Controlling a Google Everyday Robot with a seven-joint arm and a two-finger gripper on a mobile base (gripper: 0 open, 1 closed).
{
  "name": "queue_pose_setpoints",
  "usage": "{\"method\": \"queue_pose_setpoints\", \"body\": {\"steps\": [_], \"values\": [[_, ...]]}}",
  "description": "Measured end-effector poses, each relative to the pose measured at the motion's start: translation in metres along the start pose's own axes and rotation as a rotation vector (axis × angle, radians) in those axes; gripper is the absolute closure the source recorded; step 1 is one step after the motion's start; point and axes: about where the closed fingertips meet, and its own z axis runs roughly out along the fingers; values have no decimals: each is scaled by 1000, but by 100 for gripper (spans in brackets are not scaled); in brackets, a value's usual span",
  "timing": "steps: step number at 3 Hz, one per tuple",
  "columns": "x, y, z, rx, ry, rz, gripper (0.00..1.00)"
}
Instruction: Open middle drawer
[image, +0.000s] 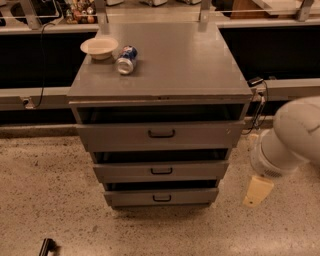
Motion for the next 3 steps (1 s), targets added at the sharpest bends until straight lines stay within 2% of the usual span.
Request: {"method": "queue_pose_setpoints", "body": {"steps": [1, 2, 3], "values": [[4, 8, 17, 37, 2, -20, 0], [11, -2, 38, -2, -9, 38, 0], [18, 23, 102, -98, -98, 107, 0]]}}
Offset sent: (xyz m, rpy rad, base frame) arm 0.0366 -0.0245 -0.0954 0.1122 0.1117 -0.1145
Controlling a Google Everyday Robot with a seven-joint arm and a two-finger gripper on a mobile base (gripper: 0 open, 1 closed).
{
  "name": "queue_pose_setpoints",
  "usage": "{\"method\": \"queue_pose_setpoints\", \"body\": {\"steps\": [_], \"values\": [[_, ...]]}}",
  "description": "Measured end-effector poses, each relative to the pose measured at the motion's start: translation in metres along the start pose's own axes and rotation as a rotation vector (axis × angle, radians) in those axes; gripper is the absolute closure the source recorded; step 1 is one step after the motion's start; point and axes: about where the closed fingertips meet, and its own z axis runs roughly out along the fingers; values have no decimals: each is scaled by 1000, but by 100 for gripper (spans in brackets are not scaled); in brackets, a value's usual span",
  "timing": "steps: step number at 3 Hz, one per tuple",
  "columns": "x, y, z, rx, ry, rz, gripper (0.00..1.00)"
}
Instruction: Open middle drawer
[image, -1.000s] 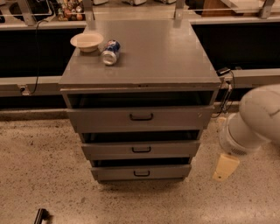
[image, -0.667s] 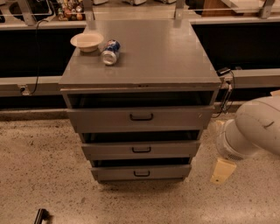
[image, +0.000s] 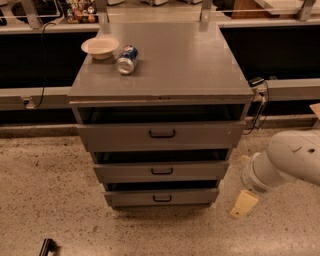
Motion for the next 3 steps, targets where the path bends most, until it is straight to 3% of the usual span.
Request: {"method": "queue_pose_setpoints", "body": {"steps": [1, 2, 3], "values": [[-4, -11, 9, 36, -37, 13, 0], [-8, -7, 18, 1, -31, 13, 0], [-19, 2, 51, -27, -128, 10, 0]]}}
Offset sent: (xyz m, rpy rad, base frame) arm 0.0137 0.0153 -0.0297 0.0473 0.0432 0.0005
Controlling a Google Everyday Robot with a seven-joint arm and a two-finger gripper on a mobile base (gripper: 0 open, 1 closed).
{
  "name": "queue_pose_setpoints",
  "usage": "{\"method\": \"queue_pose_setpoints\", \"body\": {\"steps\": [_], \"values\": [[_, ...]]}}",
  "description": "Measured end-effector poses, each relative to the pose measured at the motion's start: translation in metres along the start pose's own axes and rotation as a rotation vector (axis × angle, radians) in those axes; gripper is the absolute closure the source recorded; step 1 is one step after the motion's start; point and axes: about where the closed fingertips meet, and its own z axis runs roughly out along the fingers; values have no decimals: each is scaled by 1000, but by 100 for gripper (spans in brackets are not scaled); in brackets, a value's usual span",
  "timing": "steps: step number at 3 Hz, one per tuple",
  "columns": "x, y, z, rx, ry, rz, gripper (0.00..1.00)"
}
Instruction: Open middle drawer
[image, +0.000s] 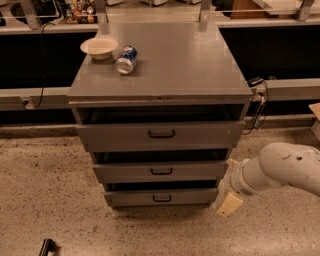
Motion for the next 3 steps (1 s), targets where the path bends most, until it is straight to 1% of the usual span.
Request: {"method": "queue_pose_setpoints", "body": {"steps": [1, 2, 3], "values": [[-28, -26, 29, 92, -254, 29, 0], [-29, -33, 41, 159, -358, 31, 0], [-20, -39, 51, 183, -254, -12, 0]]}}
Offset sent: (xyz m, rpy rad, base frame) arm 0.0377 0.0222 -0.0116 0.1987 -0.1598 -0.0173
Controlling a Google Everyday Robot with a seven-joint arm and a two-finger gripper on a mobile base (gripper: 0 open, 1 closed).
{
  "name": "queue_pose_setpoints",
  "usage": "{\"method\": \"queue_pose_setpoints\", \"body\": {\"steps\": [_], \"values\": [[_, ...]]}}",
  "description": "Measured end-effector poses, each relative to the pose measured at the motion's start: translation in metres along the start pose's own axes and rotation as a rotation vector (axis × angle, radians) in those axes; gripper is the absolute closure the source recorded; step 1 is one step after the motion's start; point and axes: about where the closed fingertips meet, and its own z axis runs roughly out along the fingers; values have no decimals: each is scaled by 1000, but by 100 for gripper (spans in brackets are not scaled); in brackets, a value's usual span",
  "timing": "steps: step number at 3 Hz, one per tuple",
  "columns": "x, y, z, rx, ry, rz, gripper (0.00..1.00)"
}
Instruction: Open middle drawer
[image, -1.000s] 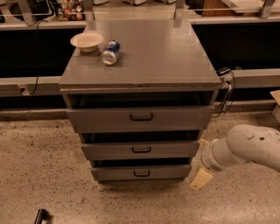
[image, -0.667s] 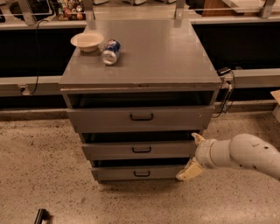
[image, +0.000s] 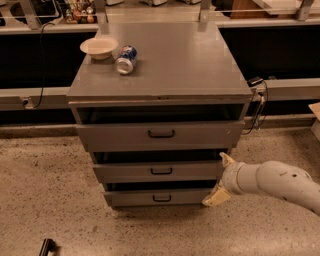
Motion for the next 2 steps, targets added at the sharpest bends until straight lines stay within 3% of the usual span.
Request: {"method": "queue_pose_setpoints", "body": {"steps": [1, 2], "values": [[9, -7, 40, -51, 72, -104, 0], [8, -6, 49, -62, 76, -138, 0]]}}
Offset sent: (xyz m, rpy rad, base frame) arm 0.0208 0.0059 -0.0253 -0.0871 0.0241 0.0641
